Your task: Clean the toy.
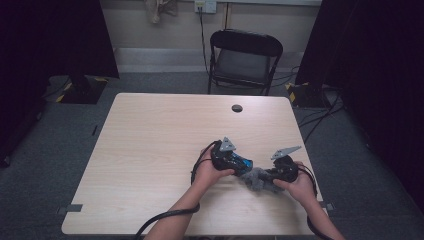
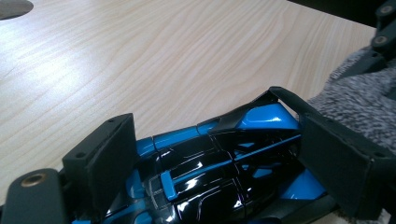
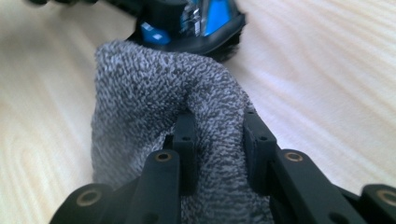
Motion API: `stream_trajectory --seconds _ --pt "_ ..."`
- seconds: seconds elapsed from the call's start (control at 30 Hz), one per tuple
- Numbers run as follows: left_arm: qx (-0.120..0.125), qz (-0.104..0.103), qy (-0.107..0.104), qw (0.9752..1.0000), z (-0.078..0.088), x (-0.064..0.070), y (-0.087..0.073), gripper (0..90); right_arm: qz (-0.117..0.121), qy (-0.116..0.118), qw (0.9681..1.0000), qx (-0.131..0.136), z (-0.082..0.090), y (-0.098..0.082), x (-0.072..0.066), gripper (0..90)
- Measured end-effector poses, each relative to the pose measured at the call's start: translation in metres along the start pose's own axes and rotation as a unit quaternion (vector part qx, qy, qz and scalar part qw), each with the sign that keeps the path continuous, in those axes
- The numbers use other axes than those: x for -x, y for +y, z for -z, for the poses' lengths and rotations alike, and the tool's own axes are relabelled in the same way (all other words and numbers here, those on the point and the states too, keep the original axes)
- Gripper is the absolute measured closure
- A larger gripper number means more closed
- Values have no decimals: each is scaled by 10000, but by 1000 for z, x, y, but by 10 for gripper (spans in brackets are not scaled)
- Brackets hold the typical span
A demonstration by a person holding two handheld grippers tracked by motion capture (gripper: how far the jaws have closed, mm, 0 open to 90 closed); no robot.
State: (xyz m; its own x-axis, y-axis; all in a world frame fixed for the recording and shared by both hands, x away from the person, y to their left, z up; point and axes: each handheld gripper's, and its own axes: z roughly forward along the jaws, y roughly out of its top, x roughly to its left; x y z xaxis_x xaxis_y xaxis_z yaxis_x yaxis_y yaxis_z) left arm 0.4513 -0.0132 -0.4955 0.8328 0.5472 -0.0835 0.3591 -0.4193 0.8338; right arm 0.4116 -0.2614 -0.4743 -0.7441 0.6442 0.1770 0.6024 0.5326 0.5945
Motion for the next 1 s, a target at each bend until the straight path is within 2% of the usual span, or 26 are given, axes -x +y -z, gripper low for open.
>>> stream_trajectory --seconds 0.17,0.43,0.77,0.93,1.0 --pt "17 -1 5 10000 0 -1 -1 115 -49 -213 9998 -11 -3 6 3 717" --pt "27 21 23 10000 1 -3 -1 116 -207 -402 9989 79 -3 8 11 717" --pt "43 15 18 10000 1 -4 -2 116 -499 -772 9955 214 -6 14 23 717" --pt "80 19 26 10000 2 -4 -3 116 -615 -801 9945 268 -8 16 25 717" --pt "77 19 26 10000 2 -4 -3 116 -617 -887 9938 260 -8 16 26 717"
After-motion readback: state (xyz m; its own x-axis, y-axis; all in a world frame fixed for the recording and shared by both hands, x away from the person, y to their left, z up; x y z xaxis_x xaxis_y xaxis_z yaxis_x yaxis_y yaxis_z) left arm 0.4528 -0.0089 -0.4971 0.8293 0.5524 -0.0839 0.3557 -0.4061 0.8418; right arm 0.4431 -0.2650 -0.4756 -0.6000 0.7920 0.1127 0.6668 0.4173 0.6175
